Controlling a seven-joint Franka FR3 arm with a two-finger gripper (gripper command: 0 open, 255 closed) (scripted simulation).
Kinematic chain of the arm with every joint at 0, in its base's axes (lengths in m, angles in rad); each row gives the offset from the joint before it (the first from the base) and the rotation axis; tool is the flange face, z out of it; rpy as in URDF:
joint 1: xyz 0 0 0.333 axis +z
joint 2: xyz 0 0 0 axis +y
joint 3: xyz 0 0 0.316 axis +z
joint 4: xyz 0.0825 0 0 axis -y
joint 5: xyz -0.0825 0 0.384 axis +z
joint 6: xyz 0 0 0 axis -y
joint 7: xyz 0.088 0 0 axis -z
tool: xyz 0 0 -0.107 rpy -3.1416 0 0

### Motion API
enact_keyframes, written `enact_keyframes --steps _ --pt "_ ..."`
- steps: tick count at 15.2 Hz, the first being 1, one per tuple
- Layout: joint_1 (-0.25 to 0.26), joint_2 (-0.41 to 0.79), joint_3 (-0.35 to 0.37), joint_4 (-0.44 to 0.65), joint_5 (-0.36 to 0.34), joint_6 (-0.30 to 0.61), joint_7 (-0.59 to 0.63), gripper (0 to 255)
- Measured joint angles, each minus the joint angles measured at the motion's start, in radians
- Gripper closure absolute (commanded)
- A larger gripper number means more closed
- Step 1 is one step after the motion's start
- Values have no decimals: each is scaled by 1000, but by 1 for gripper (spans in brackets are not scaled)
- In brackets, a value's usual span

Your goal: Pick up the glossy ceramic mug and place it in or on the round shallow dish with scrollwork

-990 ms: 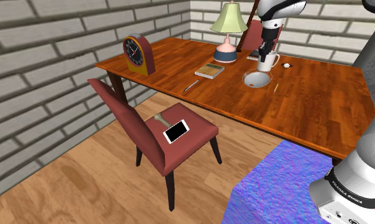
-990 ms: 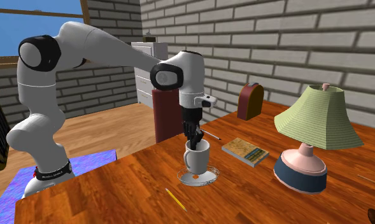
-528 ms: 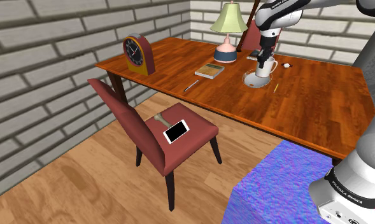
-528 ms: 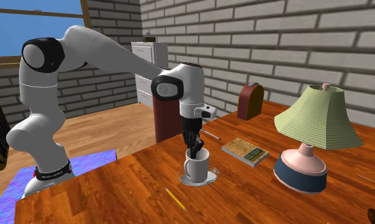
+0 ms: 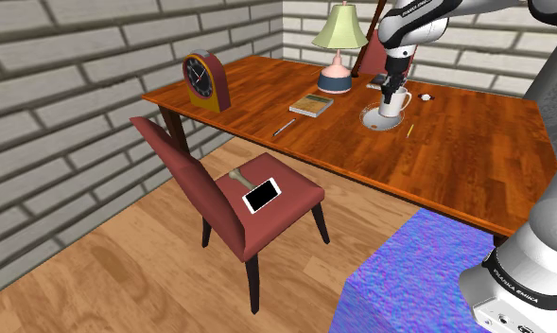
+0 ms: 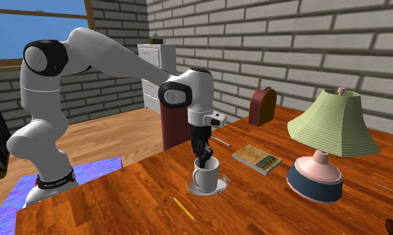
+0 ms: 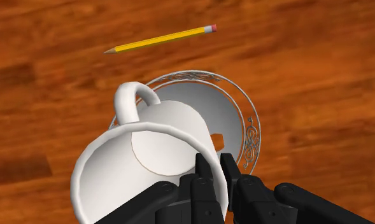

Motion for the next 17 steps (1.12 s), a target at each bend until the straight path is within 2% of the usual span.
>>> enact_keyframes --steps 6,11,17 --pt "0 0 0 0 0 0 0 0" --pt "5 -37 -1 68 -9 -102 6 0" --pt "6 -39 -1 77 -10 -114 7 0"
